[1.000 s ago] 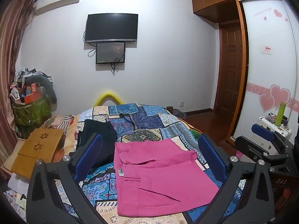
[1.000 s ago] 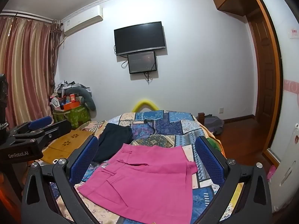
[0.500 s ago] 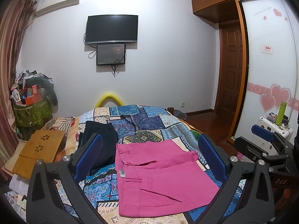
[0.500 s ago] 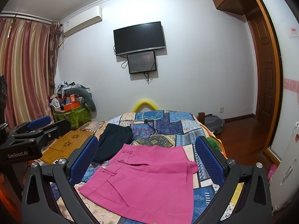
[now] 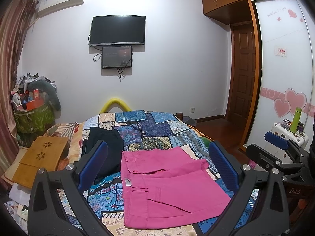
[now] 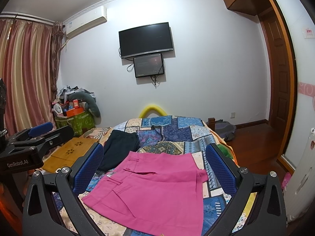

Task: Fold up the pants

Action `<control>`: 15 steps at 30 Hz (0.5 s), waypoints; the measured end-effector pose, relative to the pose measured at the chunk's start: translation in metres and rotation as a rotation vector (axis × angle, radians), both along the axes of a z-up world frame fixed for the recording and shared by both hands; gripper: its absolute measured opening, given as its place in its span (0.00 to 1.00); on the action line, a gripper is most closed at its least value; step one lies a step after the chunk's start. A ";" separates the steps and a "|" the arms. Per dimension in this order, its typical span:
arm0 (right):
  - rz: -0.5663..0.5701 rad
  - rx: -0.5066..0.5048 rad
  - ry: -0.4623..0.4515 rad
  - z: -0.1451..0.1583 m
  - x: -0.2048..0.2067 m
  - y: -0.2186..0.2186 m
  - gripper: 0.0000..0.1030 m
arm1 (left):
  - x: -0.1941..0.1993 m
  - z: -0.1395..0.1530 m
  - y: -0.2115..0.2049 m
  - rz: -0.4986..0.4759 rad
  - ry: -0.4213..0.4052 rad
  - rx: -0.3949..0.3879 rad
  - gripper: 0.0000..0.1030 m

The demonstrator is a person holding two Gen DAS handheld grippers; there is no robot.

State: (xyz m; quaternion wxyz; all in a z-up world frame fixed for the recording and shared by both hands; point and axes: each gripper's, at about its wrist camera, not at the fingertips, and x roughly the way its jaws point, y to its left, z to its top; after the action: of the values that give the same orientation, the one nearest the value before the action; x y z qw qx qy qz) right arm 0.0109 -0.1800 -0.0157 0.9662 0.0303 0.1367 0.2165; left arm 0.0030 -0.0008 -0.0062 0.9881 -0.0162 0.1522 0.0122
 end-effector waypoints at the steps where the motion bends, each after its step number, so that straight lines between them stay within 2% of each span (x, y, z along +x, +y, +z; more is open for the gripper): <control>1: -0.001 -0.001 0.000 0.001 0.000 0.000 1.00 | 0.000 0.000 0.000 0.000 0.000 -0.001 1.00; 15: -0.004 0.000 0.001 0.001 0.000 -0.003 1.00 | 0.001 0.000 0.000 -0.001 0.001 -0.003 1.00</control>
State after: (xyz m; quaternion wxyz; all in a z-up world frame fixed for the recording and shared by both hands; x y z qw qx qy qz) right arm 0.0112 -0.1827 -0.0146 0.9666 0.0307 0.1370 0.2146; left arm 0.0042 -0.0007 -0.0058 0.9880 -0.0177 0.1528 0.0115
